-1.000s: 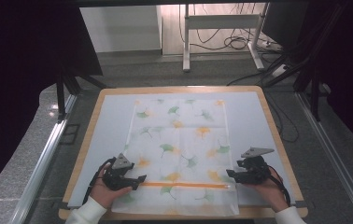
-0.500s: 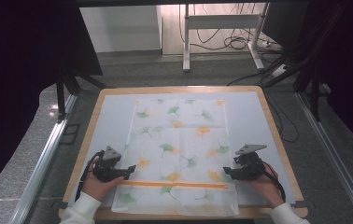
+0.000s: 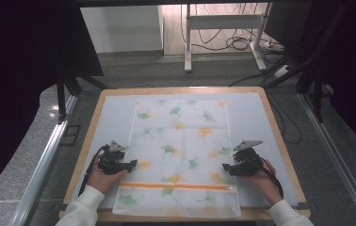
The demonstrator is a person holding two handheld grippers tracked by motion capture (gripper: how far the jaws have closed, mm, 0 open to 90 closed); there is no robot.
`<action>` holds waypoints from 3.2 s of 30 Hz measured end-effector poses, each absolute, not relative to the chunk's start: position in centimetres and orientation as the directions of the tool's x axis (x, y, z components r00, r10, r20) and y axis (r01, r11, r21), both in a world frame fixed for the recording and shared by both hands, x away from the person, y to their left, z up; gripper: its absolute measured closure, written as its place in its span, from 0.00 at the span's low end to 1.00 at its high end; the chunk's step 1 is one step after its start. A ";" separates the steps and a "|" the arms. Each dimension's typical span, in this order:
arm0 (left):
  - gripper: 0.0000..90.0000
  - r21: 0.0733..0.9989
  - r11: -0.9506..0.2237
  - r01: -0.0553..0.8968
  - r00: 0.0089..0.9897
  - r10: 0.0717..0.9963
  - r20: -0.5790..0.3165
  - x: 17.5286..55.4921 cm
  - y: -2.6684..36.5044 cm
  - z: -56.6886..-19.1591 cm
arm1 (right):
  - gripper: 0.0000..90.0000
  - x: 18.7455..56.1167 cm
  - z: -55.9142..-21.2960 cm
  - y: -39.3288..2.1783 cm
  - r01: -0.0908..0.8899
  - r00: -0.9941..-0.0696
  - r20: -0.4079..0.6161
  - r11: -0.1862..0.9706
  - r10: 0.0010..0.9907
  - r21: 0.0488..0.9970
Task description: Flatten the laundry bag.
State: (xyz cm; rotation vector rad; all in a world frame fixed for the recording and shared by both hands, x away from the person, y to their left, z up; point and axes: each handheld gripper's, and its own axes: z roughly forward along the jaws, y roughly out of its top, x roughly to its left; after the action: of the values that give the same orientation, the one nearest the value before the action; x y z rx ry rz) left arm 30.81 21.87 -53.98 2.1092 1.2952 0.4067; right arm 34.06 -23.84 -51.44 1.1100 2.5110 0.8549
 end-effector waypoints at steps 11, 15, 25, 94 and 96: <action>0.91 0.641 -0.406 0.652 0.527 0.850 0.002 30.8 20.4 -53.5 | 0.60 34.6 -51.3 -23.5 0.602 -0.643 -0.034 0.531 0.766 0.597; 0.95 0.641 -0.400 0.655 0.535 0.845 -0.019 31.0 20.6 -53.5 | 0.73 34.7 -51.2 -23.7 0.604 -0.633 -0.037 0.523 0.774 0.601; 0.98 0.660 -0.374 0.651 0.531 0.846 -0.045 30.9 20.8 -53.5 | 0.98 34.9 -51.2 -23.0 0.586 -0.650 -0.052 0.543 0.759 0.601; 0.32 0.761 -0.318 0.566 0.585 0.805 -0.099 29.5 18.2 -50.3 | 0.58 33.1 -49.1 -25.5 0.597 -0.676 0.153 0.414 0.721 0.687; 0.30 0.765 -0.317 0.561 0.590 0.801 -0.100 29.5 17.8 -50.3 | 0.58 32.7 -49.2 -25.6 0.595 -0.677 0.141 0.425 0.722 0.682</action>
State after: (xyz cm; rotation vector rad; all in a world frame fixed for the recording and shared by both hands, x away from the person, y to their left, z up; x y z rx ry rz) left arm 29.46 17.81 -50.31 2.0186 1.0810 0.3821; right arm 32.73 -25.57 -49.20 1.1686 2.5007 1.0895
